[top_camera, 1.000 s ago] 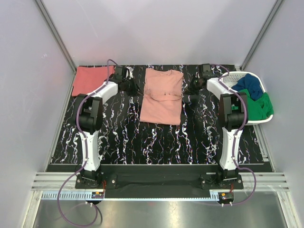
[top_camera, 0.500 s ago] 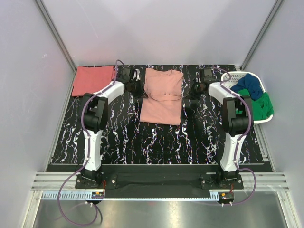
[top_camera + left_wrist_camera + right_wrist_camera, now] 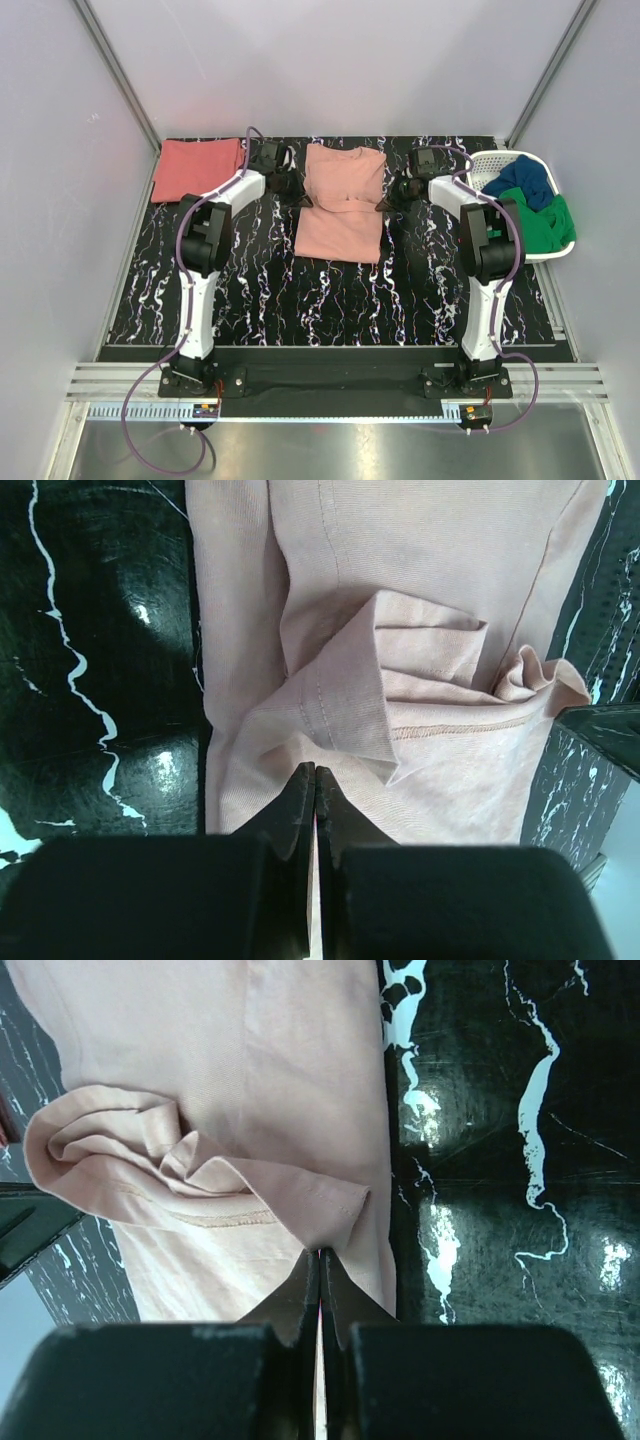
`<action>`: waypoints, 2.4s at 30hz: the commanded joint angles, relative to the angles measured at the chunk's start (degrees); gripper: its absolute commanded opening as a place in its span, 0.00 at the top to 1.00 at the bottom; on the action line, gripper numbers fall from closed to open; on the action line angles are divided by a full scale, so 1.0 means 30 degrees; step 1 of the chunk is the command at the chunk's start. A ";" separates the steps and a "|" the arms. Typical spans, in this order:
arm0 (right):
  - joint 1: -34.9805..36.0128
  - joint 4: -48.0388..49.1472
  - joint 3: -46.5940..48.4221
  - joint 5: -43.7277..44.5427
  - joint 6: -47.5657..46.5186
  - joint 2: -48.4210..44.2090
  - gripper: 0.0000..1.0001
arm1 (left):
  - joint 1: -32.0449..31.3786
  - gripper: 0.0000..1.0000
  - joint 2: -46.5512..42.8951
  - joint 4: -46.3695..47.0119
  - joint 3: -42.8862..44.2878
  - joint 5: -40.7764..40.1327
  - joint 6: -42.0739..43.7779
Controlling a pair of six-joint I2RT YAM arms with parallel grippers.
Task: Fold and stack the t-shirts
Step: Fold the tshirt
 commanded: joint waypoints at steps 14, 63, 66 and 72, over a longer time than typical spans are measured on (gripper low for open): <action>0.0148 -0.0749 0.2648 -0.0249 -0.0354 -0.0316 1.00 | -0.0072 0.97 0.0816 0.2054 0.2275 0.1061 -0.1492; 0.0763 -0.2800 0.3000 0.2885 -0.2727 -0.0376 1.00 | -0.0247 0.86 -0.0884 0.2289 -0.0479 0.1179 -0.0320; 0.0763 -0.2509 0.1977 0.2681 -0.2786 -0.0845 1.00 | -0.0598 0.86 -0.0473 0.2288 -0.0245 0.1091 -0.0437; 0.0763 -0.1191 0.0159 0.1918 -0.2494 -0.1519 1.00 | -0.0980 0.87 0.0230 0.1877 0.0577 0.0681 -0.0934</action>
